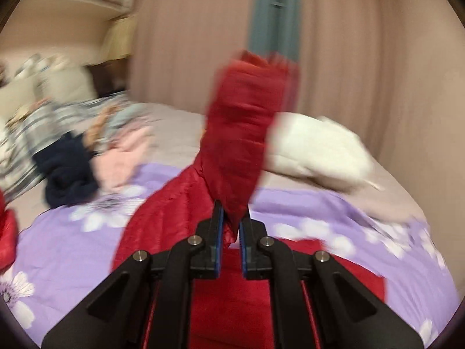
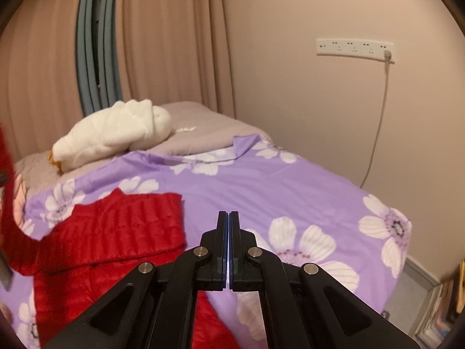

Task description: Fold large clothes

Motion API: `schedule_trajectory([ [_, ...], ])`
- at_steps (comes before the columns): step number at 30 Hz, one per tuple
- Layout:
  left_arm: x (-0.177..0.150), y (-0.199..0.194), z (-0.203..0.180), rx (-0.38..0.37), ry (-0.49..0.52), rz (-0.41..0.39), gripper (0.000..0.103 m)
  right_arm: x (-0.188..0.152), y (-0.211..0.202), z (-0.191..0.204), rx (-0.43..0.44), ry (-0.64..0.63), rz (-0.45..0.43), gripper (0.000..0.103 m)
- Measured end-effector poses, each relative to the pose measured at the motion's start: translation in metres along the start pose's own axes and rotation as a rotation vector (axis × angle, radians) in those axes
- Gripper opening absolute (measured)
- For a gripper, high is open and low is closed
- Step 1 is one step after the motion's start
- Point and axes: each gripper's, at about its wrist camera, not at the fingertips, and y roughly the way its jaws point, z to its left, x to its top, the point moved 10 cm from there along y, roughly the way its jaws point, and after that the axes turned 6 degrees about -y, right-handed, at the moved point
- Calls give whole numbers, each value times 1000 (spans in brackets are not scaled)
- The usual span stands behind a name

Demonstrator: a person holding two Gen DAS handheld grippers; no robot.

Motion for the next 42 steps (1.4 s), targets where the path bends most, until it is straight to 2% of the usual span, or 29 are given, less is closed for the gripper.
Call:
schedule_trajectory([
  [2, -22, -1, -49, -75, 27, 51, 9, 1, -3, -8, 0, 7, -13, 2],
  [5, -53, 2, -93, -120, 56, 106, 9, -3, -3, -22, -14, 16, 1, 21],
  [7, -76, 8, -117, -133, 91, 152, 9, -3, -4, -31, -21, 15, -4, 51],
  [9, -101, 13, -122, -128, 117, 204, 12, -3, -8, -44, -37, 27, -15, 65],
  [11, -113, 16, -126, -112, 130, 247, 13, -2, -12, -53, -48, 39, -22, 66],
  [13, -120, 15, -126, -116, 120, 282, 21, -1, -13, -58, -60, 41, -22, 72],
  [14, -121, 14, -121, -134, 103, 301, 30, 0, -13, -60, -69, 41, -25, 76],
  [15, -121, 9, -120, -152, 86, 304, 46, 0, -14, -60, -72, 43, -28, 78],
  [16, -121, 3, -121, -170, 69, 295, 57, 0, -15, -60, -73, 46, -30, 79],
  [17, -116, -5, -116, -191, 43, 269, 76, 0, -16, -59, -68, 49, -29, 79],
  [18, -109, -13, -112, -198, 22, 239, 78, 0, -17, -57, -64, 49, -27, 82],
  [20, -95, -28, -102, -209, 29, 190, 78, 2, -19, -52, -57, 43, -32, 86],
  [24, -74, -43, -70, -171, 54, 144, 78, 8, -25, -35, -29, 32, -47, 87],
  [28, -65, -44, -15, -179, -36, 187, 83, 13, -24, -10, 6, 3, -48, 90],
  [32, -62, -38, 44, -120, -79, 187, 84, 20, -14, 21, 30, -48, -54, 93],
  [37, -69, -28, 108, -87, -125, 207, 89, 25, 22, 78, 121, -114, -16, 94],
  [40, -68, -17, 129, -47, -135, 189, 93, 31, 49, 111, 184, -126, 8, 94],
  [42, -77, -3, 138, -35, -142, 210, 96, 34, 69, 135, 248, -125, 20, 94],
])
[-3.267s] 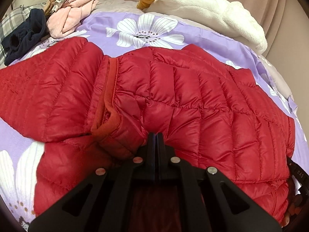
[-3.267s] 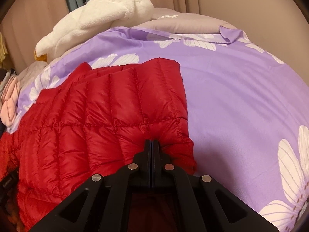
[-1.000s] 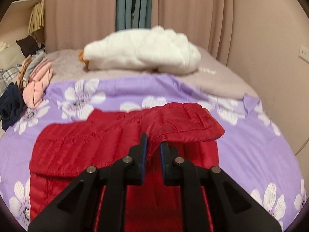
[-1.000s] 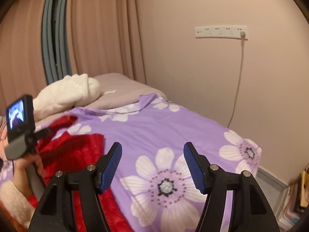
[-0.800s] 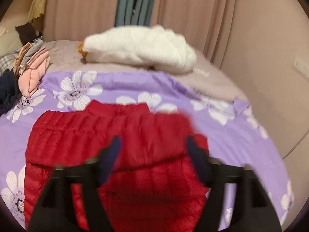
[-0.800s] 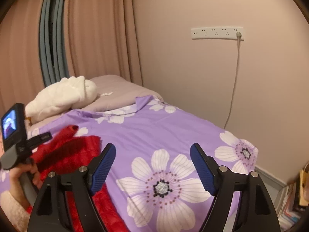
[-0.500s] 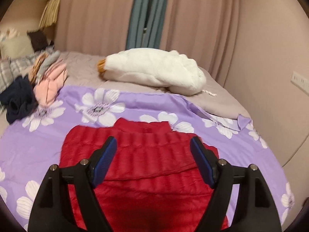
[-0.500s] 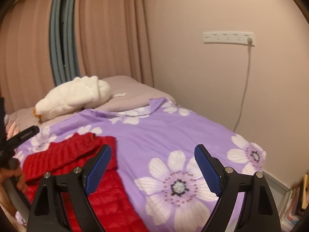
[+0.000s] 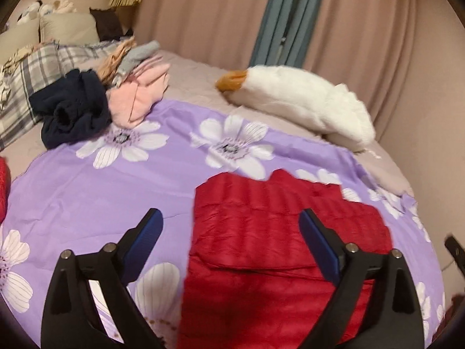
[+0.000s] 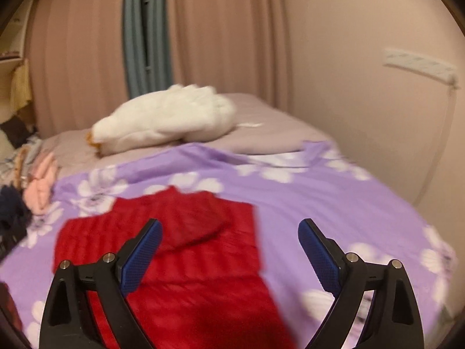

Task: Fold large clothes
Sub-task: 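Open both grippers and move them to the jacket hem, then grasp the jacket hem with both grippers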

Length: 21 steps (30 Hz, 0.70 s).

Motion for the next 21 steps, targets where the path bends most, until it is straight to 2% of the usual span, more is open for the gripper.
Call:
schedule_trajectory([
  [1, -4, 7, 3, -8, -5, 12, 96, 1, 16, 9, 20, -5, 12, 94],
  [4, -24, 41, 6, -35, -60, 55, 95, -11, 74, 31, 7, -68, 70, 94],
  [6, -40, 68, -3, -45, -49, 87, 88, -22, 104, 41, 17, -99, 104, 94],
  [7, -46, 77, -5, -29, -34, 104, 84, -31, 122, 44, 14, -112, 120, 93],
  [8, -59, 93, -4, 29, -2, 131, 77, -37, 132, 44, 11, -120, 136, 90],
  [10, -79, 116, 0, 93, 50, 144, 79, -67, 163, 46, 14, -169, 224, 77],
  [12, -86, 124, 3, 62, 17, 179, 79, -92, 178, 42, 63, -139, 258, 77],
  [14, -84, 126, 8, 42, -29, 180, 81, -97, 177, 37, 82, -90, 260, 77],
  [19, -84, 129, 9, 54, -19, 175, 84, -101, 173, 45, -15, -182, 263, 77],
  [21, -85, 128, 10, 60, -21, 177, 87, -103, 171, 47, -26, -193, 265, 78],
])
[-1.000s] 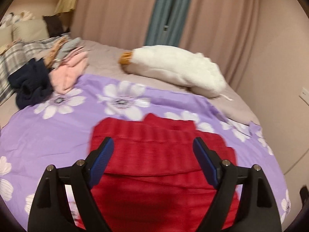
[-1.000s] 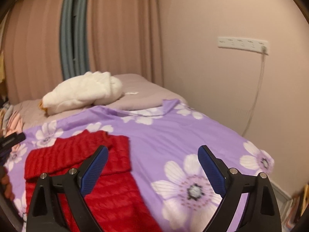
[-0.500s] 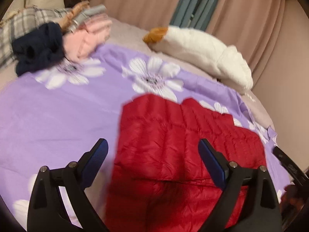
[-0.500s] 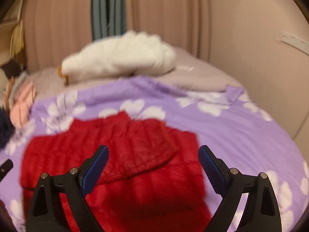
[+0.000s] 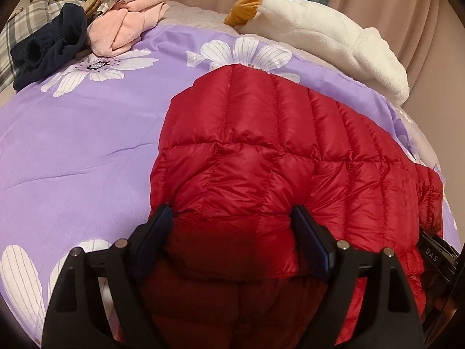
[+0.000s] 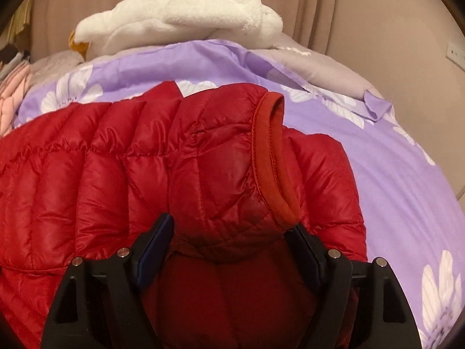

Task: Fold large clothes
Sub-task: 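Grasp the jacket hem with both grippers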

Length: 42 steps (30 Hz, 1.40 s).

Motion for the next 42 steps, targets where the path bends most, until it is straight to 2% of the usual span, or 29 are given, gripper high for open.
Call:
schedule_trajectory([
  [4, -1, 1, 0, 30, 16, 0, 89, 2, 1, -1, 20, 18, 3, 79],
  [12, -2, 3, 2, 33, 10, 5, 93, 3, 6, -8, 15, 30, 12, 88],
  [30, -1, 7, -2, 30, 8, 12, 99, 4, 9, -10, 23, 52, 21, 94],
  [33, -1, 3, 0, 57, 14, 36, 100, 3, 5, -11, 53, 61, 34, 94],
  [34, -2, -2, 3, 78, 28, 55, 100, 1, 0, -13, 74, 61, 52, 94],
  [35, -4, -16, 8, 74, 29, 79, 95, -4, -10, -16, 105, 60, 76, 94],
  [36, -8, -29, 14, 34, 7, 80, 87, -9, -20, -20, 129, 62, 83, 94],
  [38, -19, -60, 34, -17, -61, 82, 86, -22, -50, -36, 159, 66, 53, 94],
  [40, -35, -96, 62, -36, -118, 81, 87, -44, -81, -65, 126, 73, 25, 94],
  [42, -62, -131, 93, -64, -189, 93, 87, -78, -107, -96, 123, 129, 54, 94],
])
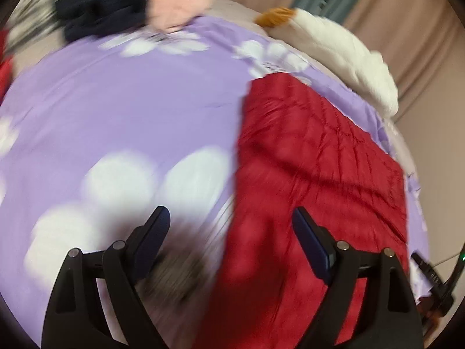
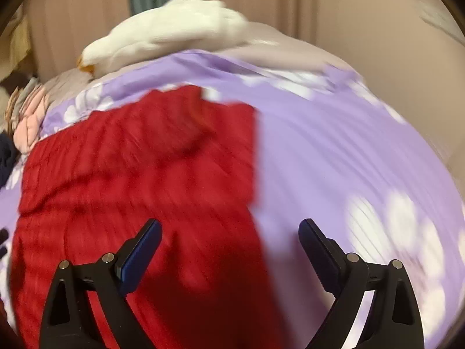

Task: Fold large clothes
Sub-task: 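Grasp the jacket hem with both grippers, then lift the hem with both grippers and fold it toward the collar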

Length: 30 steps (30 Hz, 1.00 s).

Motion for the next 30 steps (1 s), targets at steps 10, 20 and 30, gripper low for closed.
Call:
schedule_trajectory([
  [10, -139, -72, 10, -399, -234, 284, 87, -140, -79, -38, 290, 391, 49, 94],
  [20, -180, -72, -24, -645, -431, 411, 84, -160, -89, 46, 783, 619, 131, 94],
  [30, -151, -37, -12, -383, -285, 193, 20, -154, -61, 41, 550, 561, 86, 27],
])
